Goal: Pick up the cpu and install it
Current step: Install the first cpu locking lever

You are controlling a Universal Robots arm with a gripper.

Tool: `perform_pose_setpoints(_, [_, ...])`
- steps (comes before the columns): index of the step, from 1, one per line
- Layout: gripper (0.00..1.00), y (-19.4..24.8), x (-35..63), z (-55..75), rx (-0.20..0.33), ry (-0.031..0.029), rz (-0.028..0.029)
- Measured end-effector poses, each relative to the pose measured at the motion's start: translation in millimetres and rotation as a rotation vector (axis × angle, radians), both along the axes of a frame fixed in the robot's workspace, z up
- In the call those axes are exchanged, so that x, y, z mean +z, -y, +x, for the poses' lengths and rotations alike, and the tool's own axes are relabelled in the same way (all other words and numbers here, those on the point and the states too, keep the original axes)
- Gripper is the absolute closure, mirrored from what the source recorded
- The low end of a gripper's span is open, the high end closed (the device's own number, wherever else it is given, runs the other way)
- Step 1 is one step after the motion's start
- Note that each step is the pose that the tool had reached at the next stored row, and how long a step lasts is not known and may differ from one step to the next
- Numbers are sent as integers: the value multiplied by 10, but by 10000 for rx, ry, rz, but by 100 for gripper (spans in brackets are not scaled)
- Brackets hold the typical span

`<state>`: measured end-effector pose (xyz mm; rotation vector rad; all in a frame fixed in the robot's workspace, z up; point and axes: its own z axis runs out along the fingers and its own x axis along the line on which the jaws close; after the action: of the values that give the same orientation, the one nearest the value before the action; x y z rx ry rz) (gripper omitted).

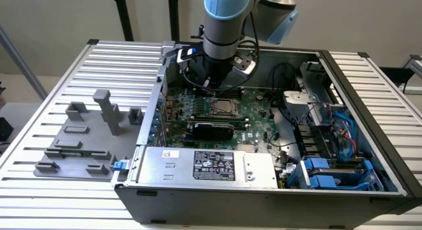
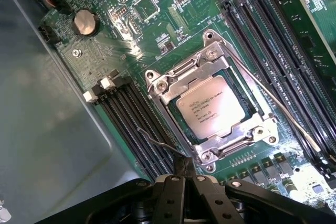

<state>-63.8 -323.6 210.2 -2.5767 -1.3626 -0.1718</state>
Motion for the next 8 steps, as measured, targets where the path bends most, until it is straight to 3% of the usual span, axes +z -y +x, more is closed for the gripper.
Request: perform_pose_setpoints(8, [89,0,-10,-2,-4,-5,11])
